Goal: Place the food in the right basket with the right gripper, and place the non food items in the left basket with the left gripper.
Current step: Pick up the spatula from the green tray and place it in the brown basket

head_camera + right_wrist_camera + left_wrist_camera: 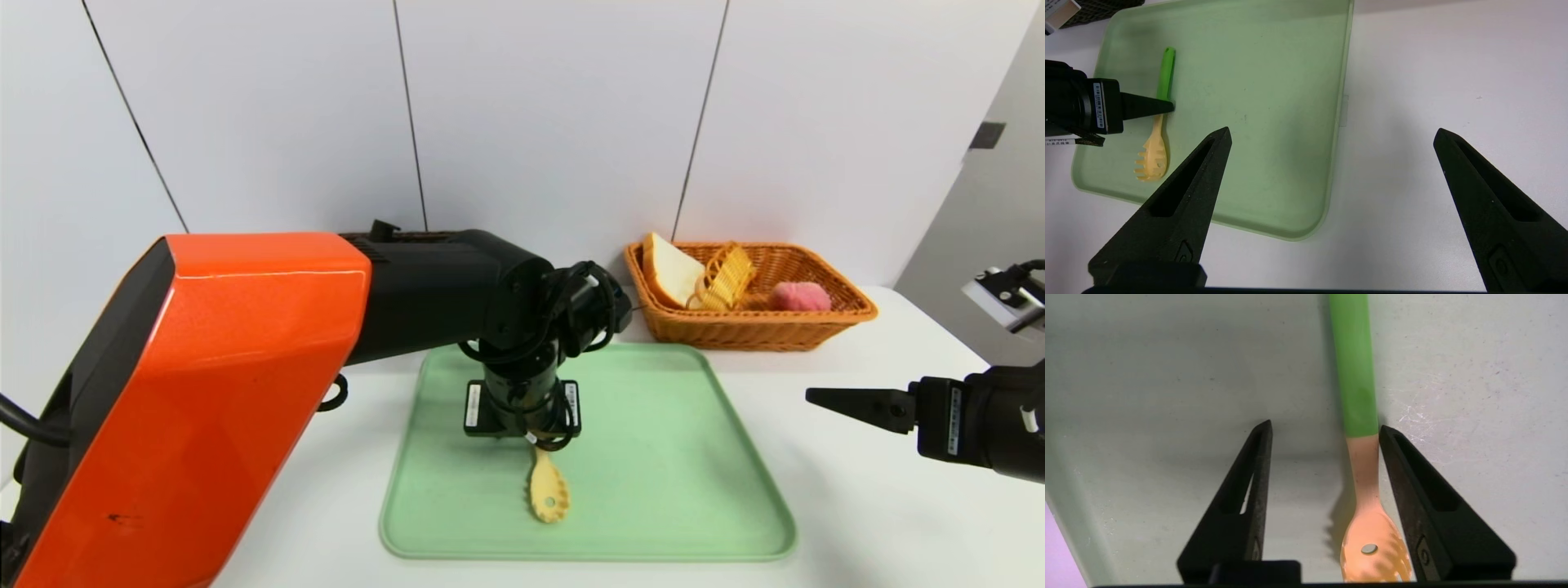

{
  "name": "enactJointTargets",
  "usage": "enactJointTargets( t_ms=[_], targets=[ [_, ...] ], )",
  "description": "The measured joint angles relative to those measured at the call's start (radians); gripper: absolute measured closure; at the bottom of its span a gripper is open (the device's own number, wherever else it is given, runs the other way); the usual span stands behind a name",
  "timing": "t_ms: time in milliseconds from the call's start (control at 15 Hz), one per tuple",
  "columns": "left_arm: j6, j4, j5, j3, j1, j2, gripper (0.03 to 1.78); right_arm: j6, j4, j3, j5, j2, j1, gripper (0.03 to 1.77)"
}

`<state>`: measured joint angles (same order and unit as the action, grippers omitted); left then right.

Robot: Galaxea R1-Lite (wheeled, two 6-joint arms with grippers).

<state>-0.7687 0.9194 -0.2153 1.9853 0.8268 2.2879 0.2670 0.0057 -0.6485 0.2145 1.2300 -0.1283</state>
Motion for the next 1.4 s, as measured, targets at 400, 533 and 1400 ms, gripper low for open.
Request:
enactJointTargets(
  t_ms=[400, 533, 1400],
  targets=[
    [0.0, 0.0, 0.004, -0.001, 0.0, -0.003, 1.69, 0.0, 0.0, -0.002, 0.0, -0.001, 0.0, 0.09],
    [0.005, 0.0, 0.007, -0.001, 0.0, -0.012, 1.69, 0.0, 0.0, 0.002, 0.0, -0.002, 0.0, 0.09],
    [0.127, -0.318, -0.095, 0.001, 0.029, -0.332, 1.69, 0.0, 0.0, 0.048, 0.0, 0.001, 0.0, 0.09]
  ],
)
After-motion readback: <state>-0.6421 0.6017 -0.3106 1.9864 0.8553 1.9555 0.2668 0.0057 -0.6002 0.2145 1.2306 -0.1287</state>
